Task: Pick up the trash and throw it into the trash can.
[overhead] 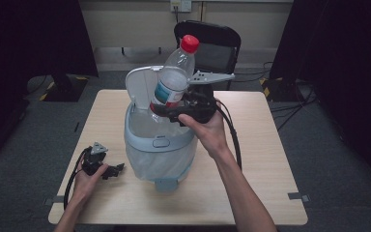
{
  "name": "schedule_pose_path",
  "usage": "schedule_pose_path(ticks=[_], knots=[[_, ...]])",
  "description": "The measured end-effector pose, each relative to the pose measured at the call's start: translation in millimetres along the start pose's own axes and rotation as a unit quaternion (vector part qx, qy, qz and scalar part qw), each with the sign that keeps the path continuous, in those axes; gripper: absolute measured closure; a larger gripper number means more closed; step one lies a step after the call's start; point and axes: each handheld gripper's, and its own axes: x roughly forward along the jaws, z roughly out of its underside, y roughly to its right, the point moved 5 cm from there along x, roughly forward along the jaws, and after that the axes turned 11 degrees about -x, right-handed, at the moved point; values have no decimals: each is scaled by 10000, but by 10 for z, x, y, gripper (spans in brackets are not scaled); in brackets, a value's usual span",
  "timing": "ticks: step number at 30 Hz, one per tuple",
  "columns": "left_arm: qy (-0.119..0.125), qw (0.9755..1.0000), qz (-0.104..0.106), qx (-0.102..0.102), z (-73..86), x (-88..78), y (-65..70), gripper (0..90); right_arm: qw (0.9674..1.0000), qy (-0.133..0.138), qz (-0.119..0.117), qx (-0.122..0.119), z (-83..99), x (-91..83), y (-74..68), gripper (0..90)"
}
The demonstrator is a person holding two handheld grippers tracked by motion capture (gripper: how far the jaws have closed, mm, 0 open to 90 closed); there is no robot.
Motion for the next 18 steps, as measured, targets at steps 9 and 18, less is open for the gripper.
schedule_pose_path(ticks=[9,18], knots=[[-2,10000,2,5,0,0,-1,0,9985,-536,92,-13,153,103,38,205],[-2,10000,13,8,-1,1,0,0,9989,-435,163,9,162,63,93,193]])
